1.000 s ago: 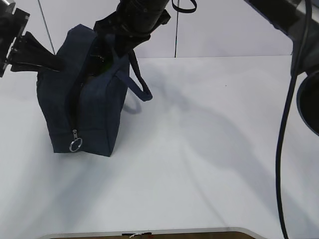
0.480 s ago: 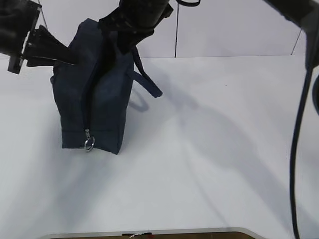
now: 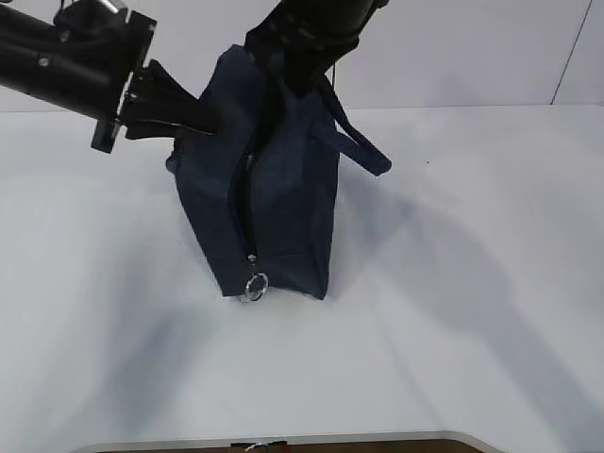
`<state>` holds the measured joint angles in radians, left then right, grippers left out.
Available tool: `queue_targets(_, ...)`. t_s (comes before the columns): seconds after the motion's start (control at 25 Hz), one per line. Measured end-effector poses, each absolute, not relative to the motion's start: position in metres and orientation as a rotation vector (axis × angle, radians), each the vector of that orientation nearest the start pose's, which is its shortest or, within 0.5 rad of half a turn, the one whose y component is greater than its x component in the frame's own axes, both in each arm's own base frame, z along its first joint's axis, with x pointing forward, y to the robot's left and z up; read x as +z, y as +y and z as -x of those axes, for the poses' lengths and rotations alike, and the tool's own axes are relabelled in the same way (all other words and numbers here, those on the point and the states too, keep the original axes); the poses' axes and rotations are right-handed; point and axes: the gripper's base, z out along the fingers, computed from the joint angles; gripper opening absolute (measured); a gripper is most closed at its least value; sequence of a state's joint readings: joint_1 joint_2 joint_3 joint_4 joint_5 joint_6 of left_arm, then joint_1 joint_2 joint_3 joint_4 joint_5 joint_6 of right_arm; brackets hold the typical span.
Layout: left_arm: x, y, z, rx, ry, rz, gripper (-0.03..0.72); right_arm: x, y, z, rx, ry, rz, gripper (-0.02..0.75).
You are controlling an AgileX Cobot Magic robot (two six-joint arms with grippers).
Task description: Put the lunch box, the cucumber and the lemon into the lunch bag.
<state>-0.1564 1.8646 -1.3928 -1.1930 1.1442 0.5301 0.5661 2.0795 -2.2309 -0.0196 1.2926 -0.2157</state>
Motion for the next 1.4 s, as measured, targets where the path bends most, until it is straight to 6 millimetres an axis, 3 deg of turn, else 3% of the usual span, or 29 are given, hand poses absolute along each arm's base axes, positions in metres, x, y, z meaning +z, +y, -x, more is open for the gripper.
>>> queue_targets(0.12,0.254,-0.145,-0.37,-1.503,2.514,-0.176,-0.009,0.348,0.242,-0.387,0.071,2.437,1.006,0.013)
queue_targets(0.32,0.249,-0.15,-0.372,-1.519,2.506,-0.166,-0.009,0.325,0.248,-0.398,0.055,2.462,1.017,0.013)
queue_targets(0.6,0.249,-0.149,-0.374,-1.49,2.495,-0.158,-0.008,0.322,0.249,-0.4,0.06,2.473,0.996,0.057)
queue_targets(0.76,0.248,-0.149,-0.375,-1.477,2.492,-0.153,0.008,0.322,0.25,-0.4,0.067,2.475,0.975,0.196)
queue_targets(0.96,0.248,-0.149,-0.376,-1.475,2.491,-0.152,0.081,0.322,0.249,-0.4,0.073,2.503,0.899,0.407)
queue_targets(1.08,0.248,-0.149,-0.375,-1.481,2.493,-0.157,0.144,0.328,0.248,-0.399,0.079,2.498,0.878,0.448)
queue_targets(1.24,0.255,-0.15,-0.376,-1.499,2.48,-0.197,0.228,0.352,0.241,-0.389,0.092,2.451,0.856,0.459)
queue_targets(1.4,0.267,-0.151,-0.378,-1.479,2.463,-0.267,0.253,0.379,0.234,-0.376,0.117,2.398,0.827,0.459)
